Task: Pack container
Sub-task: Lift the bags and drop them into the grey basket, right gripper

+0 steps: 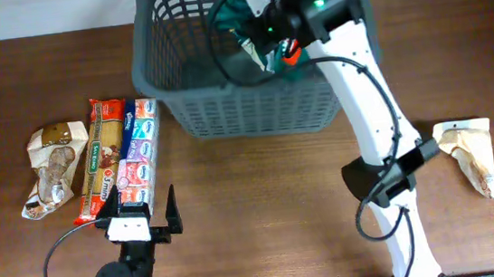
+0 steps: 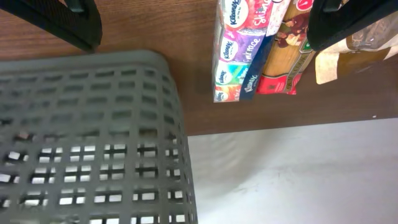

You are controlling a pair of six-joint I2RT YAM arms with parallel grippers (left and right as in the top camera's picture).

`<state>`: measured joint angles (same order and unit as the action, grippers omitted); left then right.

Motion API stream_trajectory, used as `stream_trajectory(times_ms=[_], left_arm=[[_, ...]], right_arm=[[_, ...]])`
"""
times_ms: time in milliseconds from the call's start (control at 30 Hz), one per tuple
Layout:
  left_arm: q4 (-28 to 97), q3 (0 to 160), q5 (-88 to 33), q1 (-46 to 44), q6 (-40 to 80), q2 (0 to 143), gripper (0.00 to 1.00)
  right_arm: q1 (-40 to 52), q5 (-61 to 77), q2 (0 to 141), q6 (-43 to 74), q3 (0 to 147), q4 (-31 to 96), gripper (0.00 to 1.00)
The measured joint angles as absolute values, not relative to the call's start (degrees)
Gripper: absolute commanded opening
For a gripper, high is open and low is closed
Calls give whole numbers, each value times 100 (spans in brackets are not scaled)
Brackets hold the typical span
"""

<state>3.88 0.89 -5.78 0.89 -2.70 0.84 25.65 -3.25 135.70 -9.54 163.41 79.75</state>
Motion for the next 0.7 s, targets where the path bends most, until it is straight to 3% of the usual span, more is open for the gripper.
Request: stream_trajectory(times_ms=[267, 367, 500, 533, 633, 700], left_arm=[[388, 89, -578, 89, -270, 84, 99], [388, 89, -578, 89, -270, 84, 99], [388, 89, -578, 89, -270, 84, 99], [386, 89, -578, 89, -270, 84, 99], [386, 89, -578, 89, -270, 84, 99], [386, 89, -578, 89, -270, 84, 99]], right_arm=[[2571, -128, 13620, -875, 14901, 7415, 4], [2567, -163, 13780, -838, 14466, 7472, 13], [2547, -235, 13817, -790, 14368, 7450, 57], [2550, -290, 13732, -751, 14372, 7450, 64], [2539, -628, 13334, -819, 14379, 7450, 80], [2515, -904, 12901, -810, 14381, 7404, 83]])
